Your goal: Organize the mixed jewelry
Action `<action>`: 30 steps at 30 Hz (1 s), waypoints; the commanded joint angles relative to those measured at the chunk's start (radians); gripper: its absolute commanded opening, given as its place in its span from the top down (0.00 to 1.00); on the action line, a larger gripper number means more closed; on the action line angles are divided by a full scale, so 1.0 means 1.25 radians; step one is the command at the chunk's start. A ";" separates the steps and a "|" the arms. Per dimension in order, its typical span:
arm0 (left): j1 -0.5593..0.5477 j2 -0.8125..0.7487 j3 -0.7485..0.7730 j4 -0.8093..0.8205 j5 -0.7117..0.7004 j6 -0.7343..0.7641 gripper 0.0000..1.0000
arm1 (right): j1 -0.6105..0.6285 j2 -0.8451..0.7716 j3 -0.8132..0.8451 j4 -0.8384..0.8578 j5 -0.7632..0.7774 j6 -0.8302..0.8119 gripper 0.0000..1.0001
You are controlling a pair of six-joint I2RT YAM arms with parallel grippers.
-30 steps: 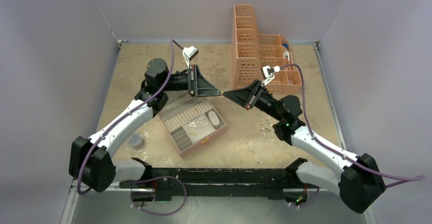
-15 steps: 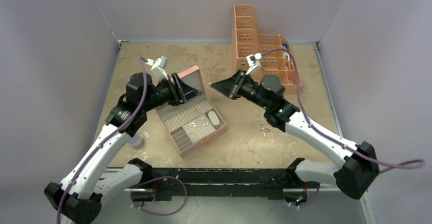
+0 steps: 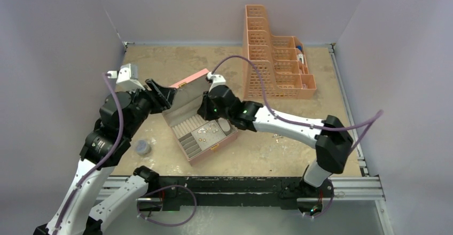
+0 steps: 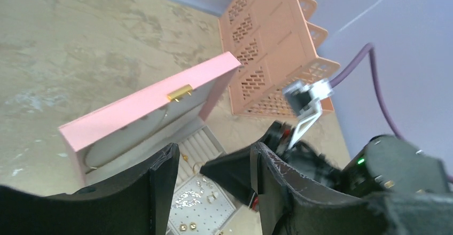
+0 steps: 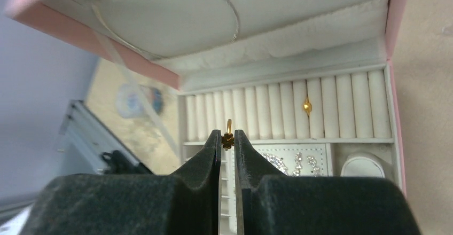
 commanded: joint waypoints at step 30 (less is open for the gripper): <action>0.003 0.009 0.024 -0.002 -0.077 0.061 0.47 | 0.049 0.212 0.158 -0.092 0.174 -0.196 0.98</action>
